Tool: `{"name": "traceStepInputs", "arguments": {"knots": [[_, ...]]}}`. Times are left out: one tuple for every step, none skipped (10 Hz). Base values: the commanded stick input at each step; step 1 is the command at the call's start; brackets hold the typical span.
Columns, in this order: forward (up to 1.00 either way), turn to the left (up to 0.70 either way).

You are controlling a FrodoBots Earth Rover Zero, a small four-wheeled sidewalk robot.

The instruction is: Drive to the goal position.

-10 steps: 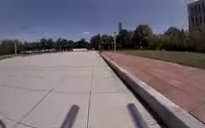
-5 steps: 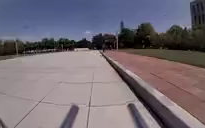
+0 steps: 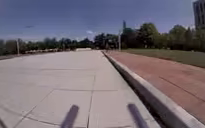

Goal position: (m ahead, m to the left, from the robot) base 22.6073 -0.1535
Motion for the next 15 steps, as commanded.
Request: {"name": "traceStepInputs", "arguments": {"knots": [[0.7,0.0],[0.7,0.0],[0.7,0.0],[0.7,0.0],[0.7,0.0],[0.7,0.0],[0.7,0.0],[0.7,0.0],[0.7,0.0],[0.7,0.0],[0.7,0.0],[0.7,0.0],[0.7,0.0],[0.7,0.0],[0.7,0.0]]}}
